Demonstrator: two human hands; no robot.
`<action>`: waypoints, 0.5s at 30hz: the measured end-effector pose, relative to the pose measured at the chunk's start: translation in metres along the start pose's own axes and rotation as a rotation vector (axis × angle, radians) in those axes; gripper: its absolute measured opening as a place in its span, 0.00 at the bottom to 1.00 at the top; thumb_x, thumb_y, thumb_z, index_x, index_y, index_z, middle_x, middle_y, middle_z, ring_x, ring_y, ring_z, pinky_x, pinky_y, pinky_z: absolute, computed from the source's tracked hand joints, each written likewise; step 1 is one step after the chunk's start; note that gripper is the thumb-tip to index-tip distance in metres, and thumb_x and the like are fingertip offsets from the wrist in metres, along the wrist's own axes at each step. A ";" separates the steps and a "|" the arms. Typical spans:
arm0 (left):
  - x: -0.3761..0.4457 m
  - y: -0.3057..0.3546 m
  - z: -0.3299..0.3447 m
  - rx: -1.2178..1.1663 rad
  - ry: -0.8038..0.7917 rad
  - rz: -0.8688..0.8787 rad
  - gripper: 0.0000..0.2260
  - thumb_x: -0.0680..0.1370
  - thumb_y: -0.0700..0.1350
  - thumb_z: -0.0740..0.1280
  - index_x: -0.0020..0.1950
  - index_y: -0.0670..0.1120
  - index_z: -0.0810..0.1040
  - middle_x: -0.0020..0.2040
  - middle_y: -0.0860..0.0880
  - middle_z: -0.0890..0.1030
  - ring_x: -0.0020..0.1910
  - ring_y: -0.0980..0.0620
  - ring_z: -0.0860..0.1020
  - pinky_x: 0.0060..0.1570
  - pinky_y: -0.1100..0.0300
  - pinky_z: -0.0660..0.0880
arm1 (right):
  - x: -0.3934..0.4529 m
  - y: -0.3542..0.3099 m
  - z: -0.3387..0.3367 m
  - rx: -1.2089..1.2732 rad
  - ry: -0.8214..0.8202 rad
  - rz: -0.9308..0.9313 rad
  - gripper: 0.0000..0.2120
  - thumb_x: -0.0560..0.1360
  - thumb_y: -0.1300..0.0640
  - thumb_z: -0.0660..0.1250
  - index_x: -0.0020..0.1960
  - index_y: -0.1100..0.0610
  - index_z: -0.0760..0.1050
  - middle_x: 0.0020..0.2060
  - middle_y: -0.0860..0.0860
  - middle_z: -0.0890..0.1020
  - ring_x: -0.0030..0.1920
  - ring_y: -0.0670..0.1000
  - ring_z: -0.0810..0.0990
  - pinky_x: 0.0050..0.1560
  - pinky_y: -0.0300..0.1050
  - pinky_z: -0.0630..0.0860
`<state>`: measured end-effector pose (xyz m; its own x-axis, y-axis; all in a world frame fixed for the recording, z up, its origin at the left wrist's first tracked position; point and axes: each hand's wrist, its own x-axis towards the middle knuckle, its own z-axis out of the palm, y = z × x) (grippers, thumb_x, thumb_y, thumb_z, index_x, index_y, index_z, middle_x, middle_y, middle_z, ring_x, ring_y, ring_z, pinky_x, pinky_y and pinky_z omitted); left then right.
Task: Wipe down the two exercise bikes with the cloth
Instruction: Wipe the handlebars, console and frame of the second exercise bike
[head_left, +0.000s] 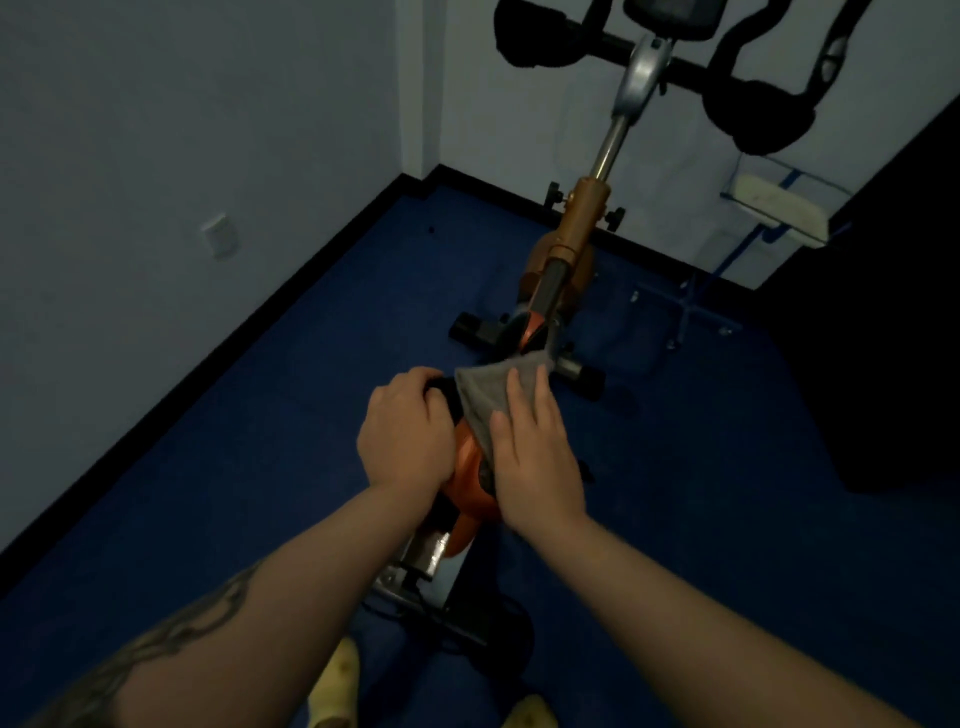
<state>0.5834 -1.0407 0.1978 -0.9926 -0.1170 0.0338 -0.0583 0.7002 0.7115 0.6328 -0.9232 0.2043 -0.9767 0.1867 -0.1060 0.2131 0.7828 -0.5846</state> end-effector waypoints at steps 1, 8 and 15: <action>0.003 -0.005 -0.003 -0.037 -0.050 0.023 0.12 0.81 0.46 0.57 0.60 0.52 0.76 0.57 0.52 0.78 0.55 0.54 0.71 0.46 0.57 0.65 | -0.015 0.001 0.004 -0.008 0.026 -0.017 0.26 0.83 0.45 0.42 0.79 0.47 0.44 0.78 0.46 0.38 0.77 0.46 0.42 0.75 0.42 0.50; 0.027 -0.023 -0.015 -0.222 -0.303 0.173 0.05 0.79 0.44 0.61 0.53 0.49 0.74 0.49 0.53 0.75 0.53 0.53 0.70 0.44 0.58 0.65 | 0.014 -0.020 -0.002 0.130 0.091 0.319 0.24 0.83 0.46 0.46 0.78 0.41 0.49 0.78 0.46 0.55 0.71 0.53 0.65 0.61 0.48 0.67; 0.028 -0.023 -0.016 -0.372 -0.367 0.187 0.11 0.81 0.42 0.59 0.60 0.49 0.77 0.52 0.54 0.80 0.50 0.55 0.77 0.49 0.56 0.73 | -0.018 -0.035 0.027 -0.187 0.288 0.226 0.22 0.81 0.43 0.47 0.74 0.37 0.60 0.78 0.50 0.54 0.75 0.54 0.56 0.70 0.56 0.63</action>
<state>0.5591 -1.0716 0.1931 -0.9584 0.2849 -0.0158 0.0984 0.3820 0.9189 0.6418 -0.9701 0.2053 -0.8631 0.5042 0.0295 0.4489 0.7925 -0.4128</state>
